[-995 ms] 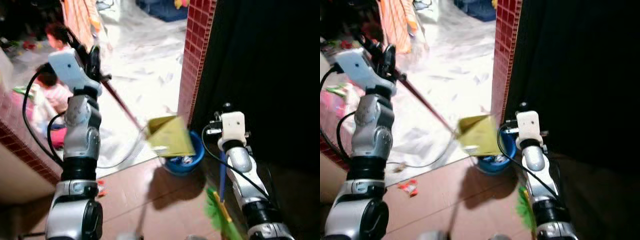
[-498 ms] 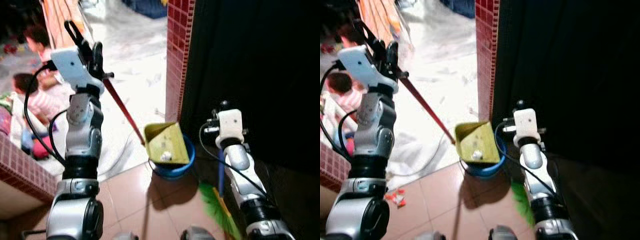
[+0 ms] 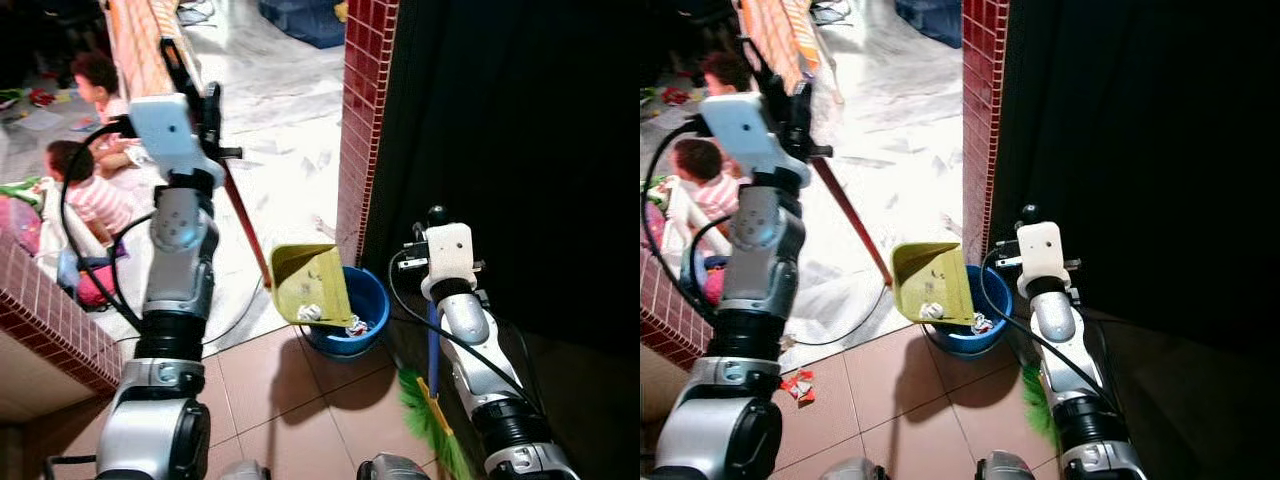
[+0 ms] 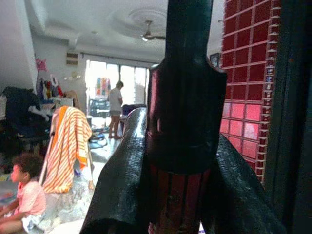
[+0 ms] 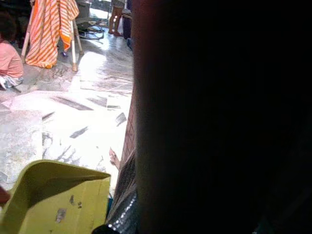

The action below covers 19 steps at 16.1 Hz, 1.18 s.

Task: Sweep floor

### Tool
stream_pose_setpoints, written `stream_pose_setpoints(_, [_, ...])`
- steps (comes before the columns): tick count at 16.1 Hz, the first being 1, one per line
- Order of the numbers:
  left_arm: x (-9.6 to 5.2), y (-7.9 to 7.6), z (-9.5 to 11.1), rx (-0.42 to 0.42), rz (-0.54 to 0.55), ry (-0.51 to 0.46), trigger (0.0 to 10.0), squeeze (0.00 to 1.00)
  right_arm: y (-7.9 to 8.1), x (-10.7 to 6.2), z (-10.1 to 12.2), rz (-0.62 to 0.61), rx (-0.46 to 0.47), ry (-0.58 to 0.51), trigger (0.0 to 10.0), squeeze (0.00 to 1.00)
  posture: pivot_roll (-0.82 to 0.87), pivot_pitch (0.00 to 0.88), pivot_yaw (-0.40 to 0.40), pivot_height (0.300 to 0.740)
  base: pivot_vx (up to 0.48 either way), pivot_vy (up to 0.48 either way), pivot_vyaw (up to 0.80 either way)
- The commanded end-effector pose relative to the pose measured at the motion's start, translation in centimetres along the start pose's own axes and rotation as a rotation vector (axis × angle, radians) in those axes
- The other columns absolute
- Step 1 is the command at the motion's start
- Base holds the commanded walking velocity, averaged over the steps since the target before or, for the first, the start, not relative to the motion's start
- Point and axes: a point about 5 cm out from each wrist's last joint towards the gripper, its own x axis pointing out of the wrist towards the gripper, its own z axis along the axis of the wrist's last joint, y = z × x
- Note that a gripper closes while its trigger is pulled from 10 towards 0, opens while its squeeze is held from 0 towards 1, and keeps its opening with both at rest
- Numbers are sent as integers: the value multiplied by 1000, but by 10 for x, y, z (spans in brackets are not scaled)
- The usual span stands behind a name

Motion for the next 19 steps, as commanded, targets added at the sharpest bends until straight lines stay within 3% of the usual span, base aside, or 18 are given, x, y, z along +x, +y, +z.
stream_pose_setpoints(1, [4,-10,19,11,-33,-111,10000,0,0,2,8,-2,-7,-38,10000,0,-68,0,56,740,0,0,0])
stream_pose_setpoints(4, [-6,-47,17,37,-194,-145,10000,0,0,2,8,-4,-6,-39,10000,0,-69,0,55,740,0,0,0])
stream_pose_setpoints(6, [-22,-80,7,43,-426,-129,10000,0,0,3,9,-5,-10,-43,10000,0,-71,0,53,740,0,0,0])
stream_pose_setpoints(7, [-27,-87,4,61,-485,-129,10000,0,-1,3,9,-5,-11,-44,10000,0,-71,0,53,740,0,0,0])
stream_pose_setpoints(8, [-41,-101,-4,105,-647,-124,10000,0,-2,3,10,-7,-12,-48,10000,0,-71,0,53,740,0,0,0])
stream_pose_setpoints(13, [-64,-119,-12,196,-905,-141,10000,0,-3,3,10,-11,-17,-50,10000,0,-78,0,53,740,0,0,0])
stream_pose_setpoints(16, [-71,-126,-8,328,-1047,-227,10000,0,-3,4,11,-9,-24,-56,10000,0,-76,0,47,740,0,0,0])
stream_pose_setpoints(19, [-74,-128,-10,329,-1081,-223,10000,0,-3,5,12,-9,-30,-61,10000,0,-76,0,48,740,0,0,0])
